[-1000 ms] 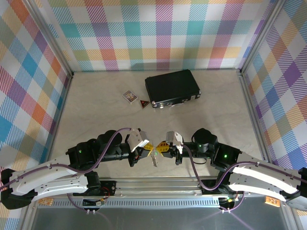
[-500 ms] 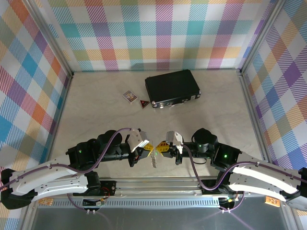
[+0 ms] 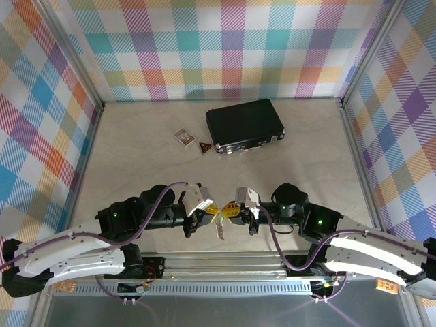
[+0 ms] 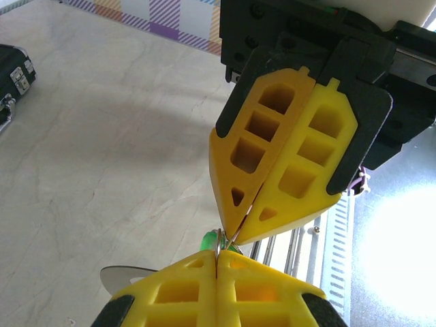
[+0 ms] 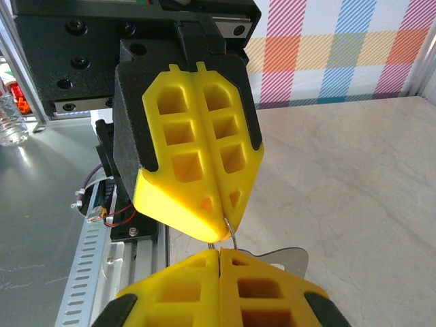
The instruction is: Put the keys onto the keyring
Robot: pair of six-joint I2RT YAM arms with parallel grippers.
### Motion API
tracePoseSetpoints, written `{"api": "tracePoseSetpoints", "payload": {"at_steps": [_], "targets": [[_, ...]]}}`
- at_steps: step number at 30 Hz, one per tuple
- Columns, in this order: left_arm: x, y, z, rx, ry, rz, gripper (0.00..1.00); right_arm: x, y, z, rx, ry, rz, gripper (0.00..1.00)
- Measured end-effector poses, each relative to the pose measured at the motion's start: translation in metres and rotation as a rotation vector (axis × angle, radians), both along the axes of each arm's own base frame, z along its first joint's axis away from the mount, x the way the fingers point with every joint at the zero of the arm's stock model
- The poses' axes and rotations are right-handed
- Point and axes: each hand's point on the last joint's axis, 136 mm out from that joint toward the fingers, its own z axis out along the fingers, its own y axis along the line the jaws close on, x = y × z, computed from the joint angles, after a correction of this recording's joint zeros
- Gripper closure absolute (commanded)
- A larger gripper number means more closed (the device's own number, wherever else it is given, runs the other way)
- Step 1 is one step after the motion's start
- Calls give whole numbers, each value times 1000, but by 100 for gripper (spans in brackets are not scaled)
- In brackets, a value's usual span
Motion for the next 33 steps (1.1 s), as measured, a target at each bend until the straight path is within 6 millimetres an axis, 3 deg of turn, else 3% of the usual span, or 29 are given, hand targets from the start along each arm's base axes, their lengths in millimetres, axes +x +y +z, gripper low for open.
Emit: {"api": "tracePoseSetpoints", "payload": {"at_steps": [21, 33], "targets": [[6, -3, 10, -134, 36, 57, 100, -1, -1, 9, 31, -15, 0, 100], [14, -4, 15, -214, 15, 107, 100, -5, -5, 12, 50, -23, 11, 82]]}}
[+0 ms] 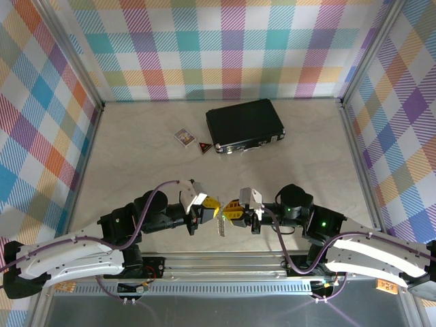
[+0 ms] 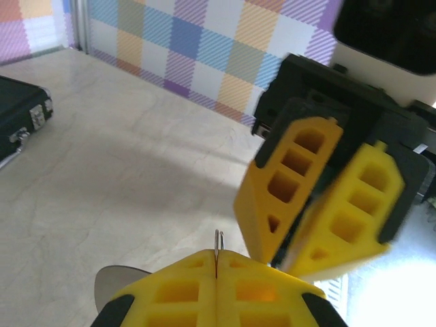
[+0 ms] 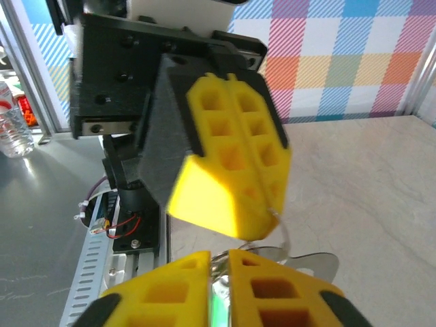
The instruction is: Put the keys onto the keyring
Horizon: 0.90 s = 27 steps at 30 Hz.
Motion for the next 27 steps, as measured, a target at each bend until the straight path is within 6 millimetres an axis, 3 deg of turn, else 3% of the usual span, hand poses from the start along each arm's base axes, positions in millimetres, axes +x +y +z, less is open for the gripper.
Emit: {"api": "tracePoseSetpoints", "payload": {"at_steps": [7, 11, 14, 21, 27], "targets": [[4, 2, -7, -2, -8, 26, 100, -2, 0, 0, 2, 1, 9, 81], [5, 2, -1, -25, -19, 30, 100, -2, 0, 0, 2, 4, 8, 90], [3, 3, 1, -37, -25, 23, 100, -2, 0, 1, 5, 16, 5, 90], [-12, 3, 9, -96, -57, -62, 100, -9, -17, 27, 99, 53, -7, 72], [-29, 10, 34, -202, -100, -135, 100, -11, -24, 39, 142, 84, -13, 59]]}}
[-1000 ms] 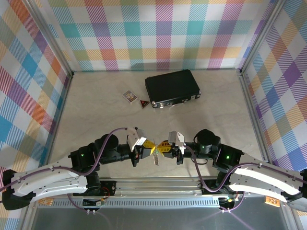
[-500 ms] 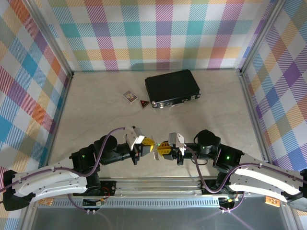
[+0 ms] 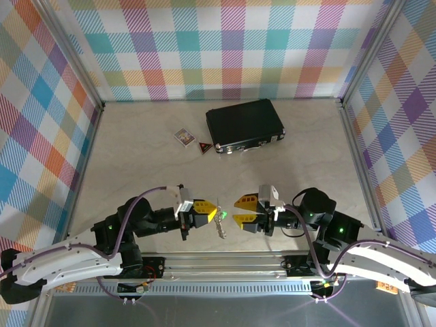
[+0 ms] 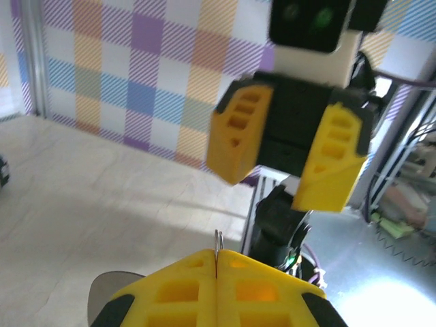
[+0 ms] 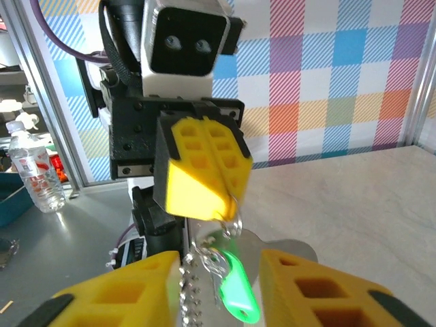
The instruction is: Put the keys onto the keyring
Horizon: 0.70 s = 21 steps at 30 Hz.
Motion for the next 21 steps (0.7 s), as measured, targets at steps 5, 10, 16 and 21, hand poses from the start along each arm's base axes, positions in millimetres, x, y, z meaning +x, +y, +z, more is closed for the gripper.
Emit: {"api": "tracePoseSetpoints", "payload": {"at_steps": [5, 10, 16, 21], "targets": [[-9, 0, 10, -50, -22, -51, 100, 2, 14, -3, -26, 58, 20, 53], [-13, -1, 12, -66, -29, -76, 100, 0, 25, -3, -31, 102, 59, 49], [-13, -2, 13, -75, -34, -76, 100, -3, 26, 10, 8, 109, 77, 60], [-13, -2, 12, -75, -34, -76, 100, -2, 28, 9, 6, 126, 80, 68]]}}
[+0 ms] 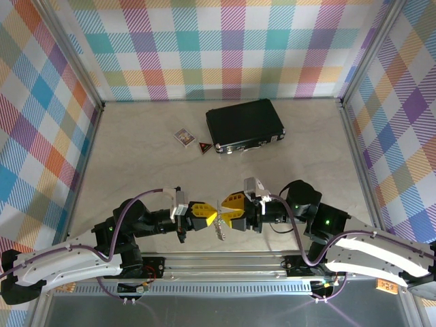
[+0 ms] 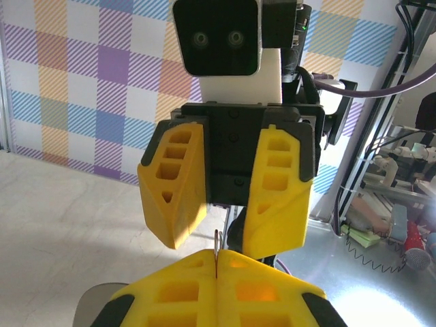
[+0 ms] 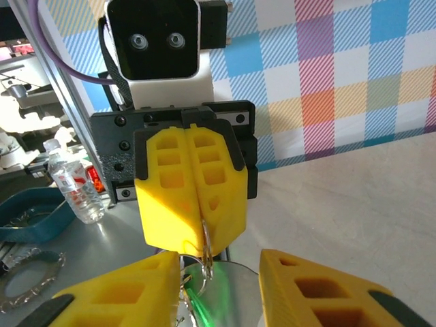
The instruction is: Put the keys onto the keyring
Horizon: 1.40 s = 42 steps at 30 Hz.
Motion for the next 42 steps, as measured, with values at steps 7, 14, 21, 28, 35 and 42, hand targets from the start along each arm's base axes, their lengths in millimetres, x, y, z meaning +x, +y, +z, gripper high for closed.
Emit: {"api": "tracePoseSetpoints", "payload": {"at_steps": [7, 14, 21, 28, 35, 42], "targets": [[0, 0, 0, 0, 0, 0, 100, 2, 5, -7, -24, 12, 0, 74], [1, 0, -1, 2, 1, 4, 100, 0, 6, -7, -23, 15, 10, 90], [2, 1, 0, 4, -9, 12, 100, -1, 6, -6, -18, 10, 12, 100], [3, 1, -15, 65, -2, 23, 90, 1, 0, -16, -64, -5, -14, 100], [9, 9, -27, 155, 16, 69, 72, 7, -9, -21, -163, -53, -55, 100], [10, 11, -16, 260, 43, 75, 66, 9, -11, -21, -323, -159, -29, 100]]}}
